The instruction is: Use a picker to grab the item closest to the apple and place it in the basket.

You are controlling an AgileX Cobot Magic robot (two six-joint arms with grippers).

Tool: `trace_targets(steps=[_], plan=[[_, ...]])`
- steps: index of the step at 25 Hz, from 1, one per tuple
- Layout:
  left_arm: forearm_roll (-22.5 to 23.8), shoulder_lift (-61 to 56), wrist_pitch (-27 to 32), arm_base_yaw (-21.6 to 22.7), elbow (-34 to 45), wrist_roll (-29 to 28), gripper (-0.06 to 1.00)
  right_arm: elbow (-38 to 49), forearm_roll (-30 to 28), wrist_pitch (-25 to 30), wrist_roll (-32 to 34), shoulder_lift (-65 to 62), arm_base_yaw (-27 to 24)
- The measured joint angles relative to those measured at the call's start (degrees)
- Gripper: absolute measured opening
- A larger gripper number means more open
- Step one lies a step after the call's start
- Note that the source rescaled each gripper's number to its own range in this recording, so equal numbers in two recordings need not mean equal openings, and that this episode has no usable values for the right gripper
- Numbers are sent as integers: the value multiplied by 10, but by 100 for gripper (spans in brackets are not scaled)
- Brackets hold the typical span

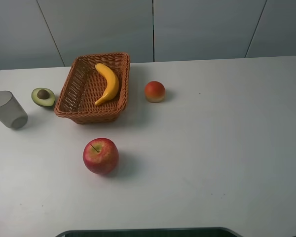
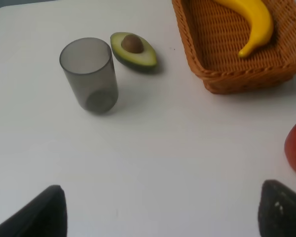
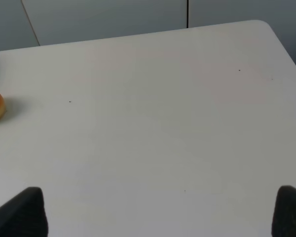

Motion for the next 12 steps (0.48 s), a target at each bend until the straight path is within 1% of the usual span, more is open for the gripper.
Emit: trace_targets(steps=[10,12], plan=[[-9,0,-43,0,2,1,99,0,0,0,0,0,0],[-10,0,-50,0,13,3,99,0,0,0,0,0,0]])
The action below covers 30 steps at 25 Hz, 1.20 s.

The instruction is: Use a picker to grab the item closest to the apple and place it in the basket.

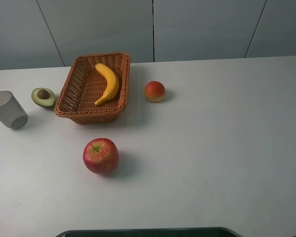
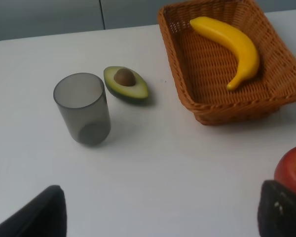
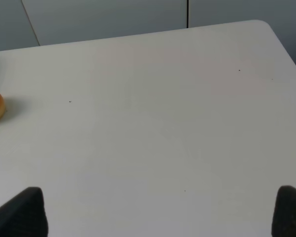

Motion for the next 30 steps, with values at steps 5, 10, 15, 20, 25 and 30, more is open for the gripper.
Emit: trace_targets(steps=[5,10,15,20,25,30], plan=[[-4,0,-1,0,7,8,99,0,0,0,0,0,0],[-25,0,-2,0,7,26,99,0,0,0,0,0,0],[-27,0,-2,0,8,29,99,0,0,0,0,0,0],[-30,0,-3,0,8,29,99,0,0,0,0,0,0],[-30,0,-3,0,8,31,99,0,0,0,0,0,0],[-31,0,-3,25,8,29,99,0,0,0,0,0,0]])
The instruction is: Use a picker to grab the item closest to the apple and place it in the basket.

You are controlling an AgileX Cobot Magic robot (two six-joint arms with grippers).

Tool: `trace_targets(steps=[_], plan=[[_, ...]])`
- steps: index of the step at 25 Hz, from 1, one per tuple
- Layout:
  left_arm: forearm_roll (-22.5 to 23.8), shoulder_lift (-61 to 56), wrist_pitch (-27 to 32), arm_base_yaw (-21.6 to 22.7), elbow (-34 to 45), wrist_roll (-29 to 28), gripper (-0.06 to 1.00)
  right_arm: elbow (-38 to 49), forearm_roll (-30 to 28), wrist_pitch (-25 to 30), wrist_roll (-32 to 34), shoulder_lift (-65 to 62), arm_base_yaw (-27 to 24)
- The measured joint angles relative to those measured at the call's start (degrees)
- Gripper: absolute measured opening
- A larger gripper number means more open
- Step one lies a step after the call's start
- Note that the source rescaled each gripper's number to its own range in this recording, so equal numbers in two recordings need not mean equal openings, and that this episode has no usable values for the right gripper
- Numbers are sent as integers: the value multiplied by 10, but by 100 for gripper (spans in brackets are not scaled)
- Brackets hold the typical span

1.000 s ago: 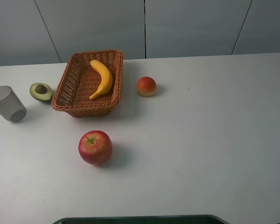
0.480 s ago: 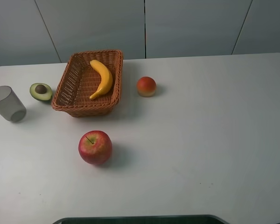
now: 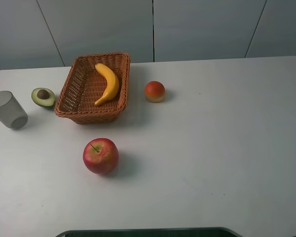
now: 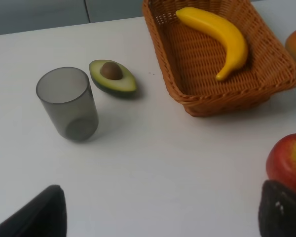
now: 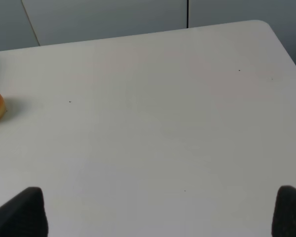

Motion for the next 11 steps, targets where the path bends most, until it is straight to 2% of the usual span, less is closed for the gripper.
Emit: trace_targets(steps=[4,11], plan=[[-1,0,0,25,0,-1,100,0,0,0,0,0,0],[-1,0,0,31,0,-1,100,0,0,0,0,0,0]])
